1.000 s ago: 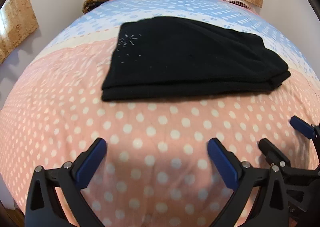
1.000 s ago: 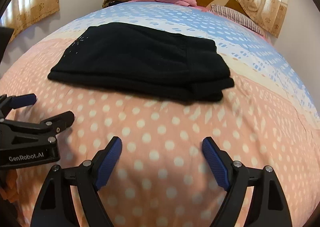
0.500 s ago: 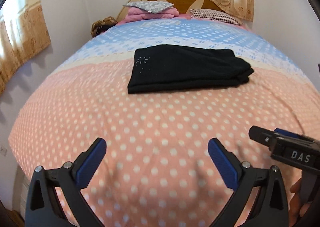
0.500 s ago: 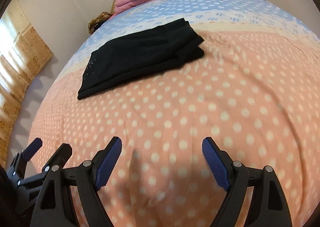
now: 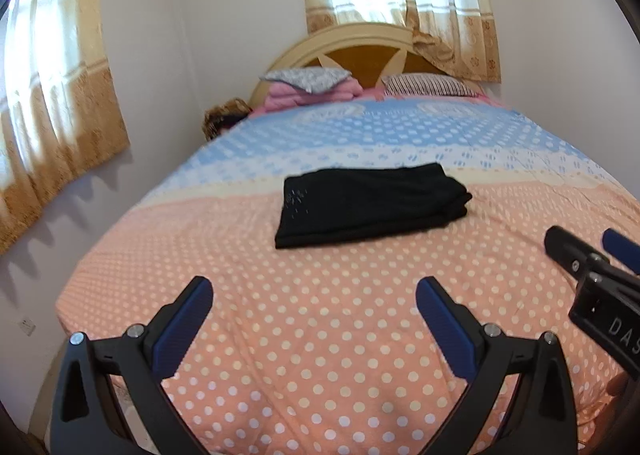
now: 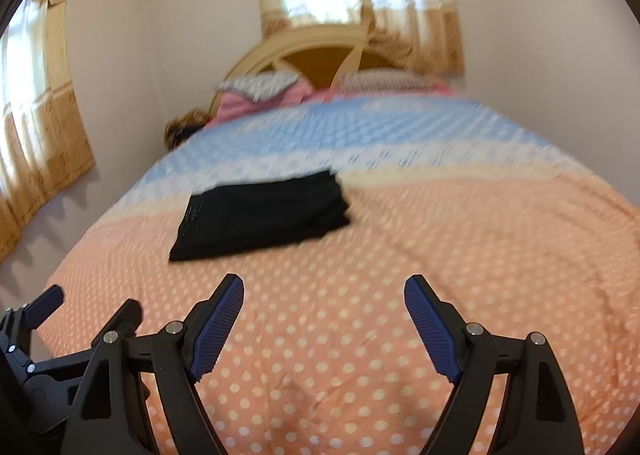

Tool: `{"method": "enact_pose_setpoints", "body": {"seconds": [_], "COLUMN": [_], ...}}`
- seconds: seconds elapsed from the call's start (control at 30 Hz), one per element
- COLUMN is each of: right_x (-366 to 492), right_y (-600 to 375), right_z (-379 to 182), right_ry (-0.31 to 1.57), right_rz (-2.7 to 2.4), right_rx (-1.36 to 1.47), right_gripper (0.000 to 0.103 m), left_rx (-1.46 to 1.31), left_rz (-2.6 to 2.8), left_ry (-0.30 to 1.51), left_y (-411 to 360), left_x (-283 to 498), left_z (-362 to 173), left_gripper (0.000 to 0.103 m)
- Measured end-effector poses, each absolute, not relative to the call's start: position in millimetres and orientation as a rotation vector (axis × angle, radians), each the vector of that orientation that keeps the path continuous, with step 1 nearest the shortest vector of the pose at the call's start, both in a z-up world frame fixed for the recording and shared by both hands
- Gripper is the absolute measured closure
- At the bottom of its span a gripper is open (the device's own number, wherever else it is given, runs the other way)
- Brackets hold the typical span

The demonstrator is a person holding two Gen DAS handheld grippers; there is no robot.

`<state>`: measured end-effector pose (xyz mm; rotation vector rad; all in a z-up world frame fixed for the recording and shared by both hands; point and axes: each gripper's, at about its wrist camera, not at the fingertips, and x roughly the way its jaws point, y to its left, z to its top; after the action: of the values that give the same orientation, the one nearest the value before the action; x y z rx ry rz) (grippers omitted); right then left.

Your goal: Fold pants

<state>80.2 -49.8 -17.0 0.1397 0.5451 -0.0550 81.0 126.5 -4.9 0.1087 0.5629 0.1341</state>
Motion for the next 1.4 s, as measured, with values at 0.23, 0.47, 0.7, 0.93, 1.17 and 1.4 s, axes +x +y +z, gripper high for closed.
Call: {"method": "enact_pose_setpoints", "body": {"seconds": [0.23,0.47,0.7,0.93,1.17,1.4], "right_x": [61.3,41.0,24.7,27.1,28.0,27.6], "right_y": [-63.5,-64.8,-58.7,-61.3,-62.2,-61.1], "right_z": [-1.6,16.2,26.7,25.5,24.3,24.7], "right_ry": [0.471,0.404,0.353,0.359,0.367,0.367], "right_rz": [-0.086,-0.077,-0.076,-0.076,-0.071,-0.069], "right_rx": [0.171,0.180,0.162,0.170,0.172,0.171], "right_gripper": [0.019,0.019,0.019,0.019,0.019,0.019], "left_rx": [0.106,0.056,0.068,0.062,0.067,0.069], "left_rz": [0.154,0.135,0.157,0.174,0.178,0.178], "left_ry": [0.531,0.507,0.482,0.482,0.490,0.488], "left_y": [121.7,124.9,120.5,120.8,119.8,119.4], "left_x": [65.0,55.3,48.9,50.1,50.3,49.4], "left_z": [9.3,16.0,22.4,22.7,20.8,21.1], "left_gripper": [0.000,0.000,0.000,0.000,0.000,0.000]}}
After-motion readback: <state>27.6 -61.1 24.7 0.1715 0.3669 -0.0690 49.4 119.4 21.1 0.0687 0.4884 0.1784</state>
